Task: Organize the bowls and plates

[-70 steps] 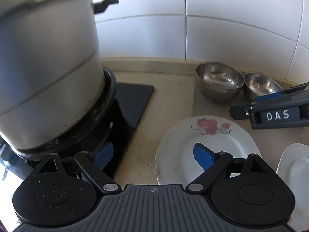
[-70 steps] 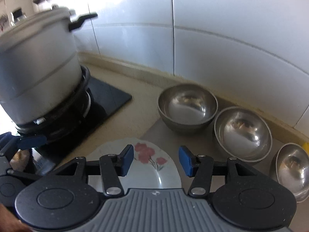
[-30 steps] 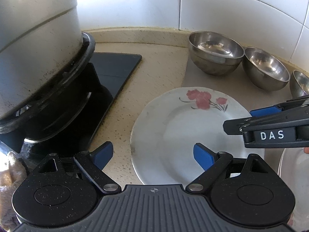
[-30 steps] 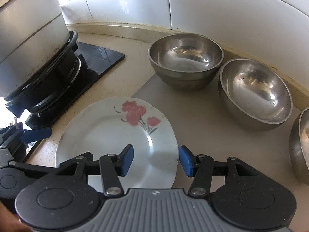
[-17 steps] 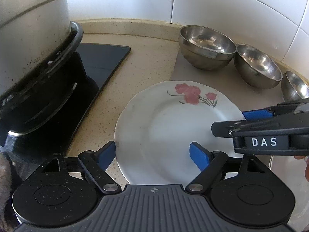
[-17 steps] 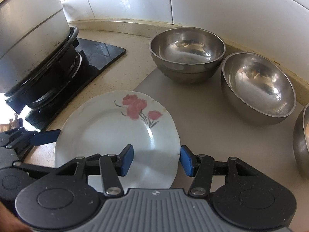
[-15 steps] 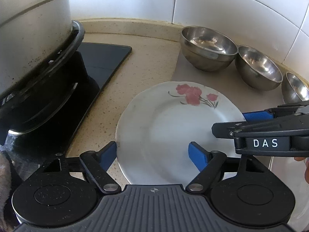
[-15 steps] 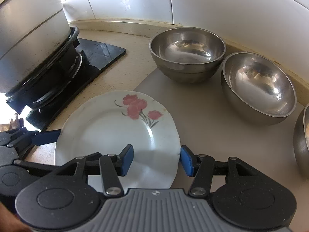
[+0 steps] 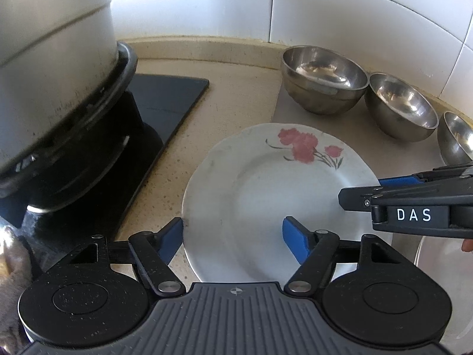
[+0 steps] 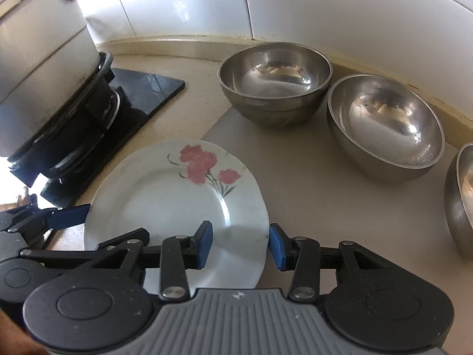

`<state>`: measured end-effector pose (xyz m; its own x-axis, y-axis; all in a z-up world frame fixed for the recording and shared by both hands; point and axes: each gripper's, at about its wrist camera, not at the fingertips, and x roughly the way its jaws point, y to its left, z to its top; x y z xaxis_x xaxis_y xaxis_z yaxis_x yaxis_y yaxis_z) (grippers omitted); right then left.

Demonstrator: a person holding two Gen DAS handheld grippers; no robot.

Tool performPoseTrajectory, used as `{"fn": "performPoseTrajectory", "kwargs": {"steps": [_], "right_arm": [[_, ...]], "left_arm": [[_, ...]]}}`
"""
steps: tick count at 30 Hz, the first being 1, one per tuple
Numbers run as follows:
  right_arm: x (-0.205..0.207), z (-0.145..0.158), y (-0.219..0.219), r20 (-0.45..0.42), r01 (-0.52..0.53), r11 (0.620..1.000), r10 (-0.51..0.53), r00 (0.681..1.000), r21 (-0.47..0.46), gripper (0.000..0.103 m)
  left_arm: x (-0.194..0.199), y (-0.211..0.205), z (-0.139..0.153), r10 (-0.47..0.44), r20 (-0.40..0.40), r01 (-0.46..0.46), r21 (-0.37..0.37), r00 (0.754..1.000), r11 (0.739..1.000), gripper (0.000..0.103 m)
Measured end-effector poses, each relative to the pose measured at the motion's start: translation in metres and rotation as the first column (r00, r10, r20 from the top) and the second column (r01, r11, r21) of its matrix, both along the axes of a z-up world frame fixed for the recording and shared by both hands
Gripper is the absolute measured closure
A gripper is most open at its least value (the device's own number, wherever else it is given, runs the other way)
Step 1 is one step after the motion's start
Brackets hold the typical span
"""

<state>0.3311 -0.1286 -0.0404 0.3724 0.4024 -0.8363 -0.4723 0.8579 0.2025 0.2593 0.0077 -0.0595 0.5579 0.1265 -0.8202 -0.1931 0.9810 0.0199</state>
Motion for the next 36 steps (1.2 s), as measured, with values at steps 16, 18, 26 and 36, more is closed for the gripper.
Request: {"fn": "performPoseTrajectory", "kwargs": {"steps": [16, 18, 26, 36], "right_arm": [[-0.011, 0.029, -0.012, 0.024, 0.059, 0.997, -0.060, 0.998, 0.052, 0.077], [-0.009, 0.031, -0.015, 0.016, 0.075, 0.995, -0.076, 0.997, 0.069, 0.077], [-0.016, 0.041, -0.024, 0.008, 0.099, 0.990, -0.100, 0.995, 0.099, 0.077], [-0.029, 0.061, -0.041, 0.035, 0.129, 0.985, -0.133, 0.990, 0.112, 0.077]], "left_arm": [[-0.008, -0.010, 0.025, -0.029, 0.061, 0.027, 0.032, 0.998, 0.999, 0.032], [-0.009, -0.012, 0.027, -0.034, 0.065, 0.031, 0.037, 0.997, 0.999, 0.032], [-0.014, -0.015, 0.037, -0.049, 0.087, 0.045, 0.041, 0.995, 0.998, 0.032], [-0.022, -0.031, 0.052, -0.092, 0.125, 0.085, 0.057, 0.988, 0.995, 0.032]]}}
